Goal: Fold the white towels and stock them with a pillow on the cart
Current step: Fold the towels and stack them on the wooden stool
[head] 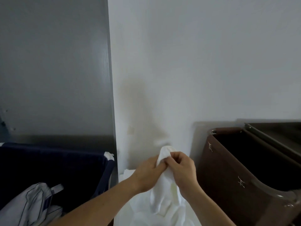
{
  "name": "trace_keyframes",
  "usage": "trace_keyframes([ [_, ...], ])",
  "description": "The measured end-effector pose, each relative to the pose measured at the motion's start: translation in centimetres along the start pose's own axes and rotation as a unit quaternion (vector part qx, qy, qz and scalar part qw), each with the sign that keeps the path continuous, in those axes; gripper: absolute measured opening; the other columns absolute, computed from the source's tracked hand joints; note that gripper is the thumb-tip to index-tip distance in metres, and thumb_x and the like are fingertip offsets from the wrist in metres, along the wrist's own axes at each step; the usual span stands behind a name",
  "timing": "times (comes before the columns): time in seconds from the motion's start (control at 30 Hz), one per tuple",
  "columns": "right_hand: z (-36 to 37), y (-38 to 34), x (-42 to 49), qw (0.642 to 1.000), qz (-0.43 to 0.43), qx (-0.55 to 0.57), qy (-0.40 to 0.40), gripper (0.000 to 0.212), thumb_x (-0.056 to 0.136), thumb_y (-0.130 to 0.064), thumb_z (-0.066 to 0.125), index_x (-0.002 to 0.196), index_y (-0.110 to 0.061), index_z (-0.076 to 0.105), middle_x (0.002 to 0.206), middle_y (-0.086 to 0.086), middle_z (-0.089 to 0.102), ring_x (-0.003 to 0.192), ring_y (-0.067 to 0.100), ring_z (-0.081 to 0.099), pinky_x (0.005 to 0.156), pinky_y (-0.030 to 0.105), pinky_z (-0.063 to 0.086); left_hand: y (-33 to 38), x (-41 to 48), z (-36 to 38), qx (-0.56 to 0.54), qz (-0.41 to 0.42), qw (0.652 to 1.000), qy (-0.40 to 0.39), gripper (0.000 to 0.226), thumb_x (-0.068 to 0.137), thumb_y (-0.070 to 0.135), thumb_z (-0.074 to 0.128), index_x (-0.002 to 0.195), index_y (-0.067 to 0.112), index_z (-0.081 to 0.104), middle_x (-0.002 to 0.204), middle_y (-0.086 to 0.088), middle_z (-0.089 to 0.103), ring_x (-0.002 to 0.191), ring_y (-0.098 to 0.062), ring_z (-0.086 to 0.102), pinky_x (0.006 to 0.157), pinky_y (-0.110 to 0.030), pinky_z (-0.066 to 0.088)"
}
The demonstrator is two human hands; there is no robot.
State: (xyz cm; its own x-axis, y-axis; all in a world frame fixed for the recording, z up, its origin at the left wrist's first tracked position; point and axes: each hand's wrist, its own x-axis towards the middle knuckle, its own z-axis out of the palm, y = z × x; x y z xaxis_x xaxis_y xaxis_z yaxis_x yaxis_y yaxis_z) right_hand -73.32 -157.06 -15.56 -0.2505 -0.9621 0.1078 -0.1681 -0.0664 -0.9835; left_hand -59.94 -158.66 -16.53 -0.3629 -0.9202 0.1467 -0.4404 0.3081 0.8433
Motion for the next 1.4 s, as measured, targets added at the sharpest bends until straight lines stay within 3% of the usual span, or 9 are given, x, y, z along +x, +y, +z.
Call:
trace_keyframes([
  [0.07,-0.3,-0.1,0.2,0.999,0.009,0.037,0.034,0.012,0.087,-0.02,0.074,0.076,-0.017,0.07,0.066,-0.002,0.068,0.064,0.013,0.062,0.065,0.034,0.055,0.3,-0.1,-0.4,0.012,0.021,0.997,0.075,0.022,0.102,0.043,0.038,0.113,0.04,0.057,0.121,0.008,0.056,0.105,-0.006,0.058,0.095,-0.035,0.051],
  [0.13,-0.4,-0.2,0.4,0.996,0.009,0.055,0.064,0.01,0.088,-0.022,0.073,0.081,-0.017,0.07,0.072,0.003,0.07,0.067,0.017,0.063,0.065,0.035,0.056,0.6,-0.2,-1.1,0.035,0.059,0.981,0.182,0.028,0.104,0.032,0.04,0.131,0.033,0.048,0.119,0.011,0.05,0.104,-0.001,0.054,0.097,-0.029,0.049],
  [0.23,0.1,-0.6,0.1,0.995,-0.012,0.061,0.082,0.011,0.089,-0.025,0.072,0.082,-0.018,0.068,0.073,0.0,0.068,0.065,0.012,0.06,0.059,0.024,0.051,1.2,0.3,-1.7,0.073,0.099,0.974,0.193,0.033,0.101,0.026,0.049,0.134,0.024,0.049,0.091,0.011,0.063,0.083,-0.006,0.063,0.08,-0.029,0.056],
  [0.47,1.0,-0.6,-1.3,0.994,-0.062,-0.078,0.054,0.016,0.089,-0.021,0.071,0.081,-0.029,0.06,0.079,-0.01,0.066,0.074,0.003,0.061,0.06,0.008,0.043,1.0,0.3,-1.0,-0.111,-0.079,0.946,0.293,0.006,0.094,0.024,0.064,0.096,0.029,0.066,0.09,0.016,0.068,0.085,-0.003,0.065,0.078,-0.024,0.058],
  [0.7,1.3,-1.2,-2.0,0.988,-0.1,-0.115,0.036,0.03,0.091,-0.019,0.067,0.074,-0.036,0.05,0.08,-0.015,0.06,0.074,-0.001,0.057,0.061,0.002,0.04,2.1,0.2,1.0,-0.159,-0.096,0.939,0.291,0.004,0.093,0.018,0.065,0.094,0.021,0.068,0.081,0.009,0.071,0.071,0.005,0.066,0.062,-0.01,0.052],
  [0.93,-0.1,0.0,-0.7,0.988,-0.124,-0.094,0.007,0.019,0.098,-0.023,0.059,0.082,-0.033,0.065,0.086,-0.013,0.067,0.084,0.0,0.061,0.066,0.014,0.044,2.7,0.2,0.9,-0.443,-0.13,0.864,0.203,0.016,0.093,0.01,0.061,0.108,0.005,0.066,0.102,-0.018,0.072,0.091,-0.027,0.071,0.08,-0.032,0.059],
  [1.1,-0.1,0.6,0.1,0.995,-0.075,-0.06,0.006,0.027,0.091,-0.015,0.068,0.073,-0.034,0.071,0.077,-0.019,0.07,0.074,0.003,0.064,0.061,0.014,0.046,2.5,-0.2,0.9,-0.368,-0.075,0.917,0.135,0.04,0.09,-0.005,0.062,0.124,0.016,0.059,0.114,0.004,0.073,0.105,-0.008,0.069,0.091,-0.02,0.053],
  [1.27,-0.1,1.1,0.3,1.0,-0.01,0.01,0.025,0.012,0.08,-0.015,0.08,0.072,-0.021,0.073,0.069,-0.011,0.071,0.068,0.007,0.066,0.067,0.024,0.049,1.6,-0.8,0.7,-0.261,-0.034,0.958,0.114,0.044,0.088,-0.007,0.063,0.125,0.018,0.058,0.106,0.01,0.074,0.1,-0.003,0.069,0.08,-0.013,0.052],
  [1.4,0.1,1.4,0.0,0.998,0.032,0.047,0.006,0.026,0.074,-0.015,0.085,0.092,-0.021,0.067,0.076,-0.004,0.072,0.073,0.01,0.07,0.068,0.026,0.054,0.7,-1.3,0.7,-0.188,-0.026,0.975,0.117,0.042,0.086,-0.001,0.068,0.115,0.028,0.062,0.098,0.013,0.075,0.095,-0.003,0.07,0.077,-0.015,0.053],
])
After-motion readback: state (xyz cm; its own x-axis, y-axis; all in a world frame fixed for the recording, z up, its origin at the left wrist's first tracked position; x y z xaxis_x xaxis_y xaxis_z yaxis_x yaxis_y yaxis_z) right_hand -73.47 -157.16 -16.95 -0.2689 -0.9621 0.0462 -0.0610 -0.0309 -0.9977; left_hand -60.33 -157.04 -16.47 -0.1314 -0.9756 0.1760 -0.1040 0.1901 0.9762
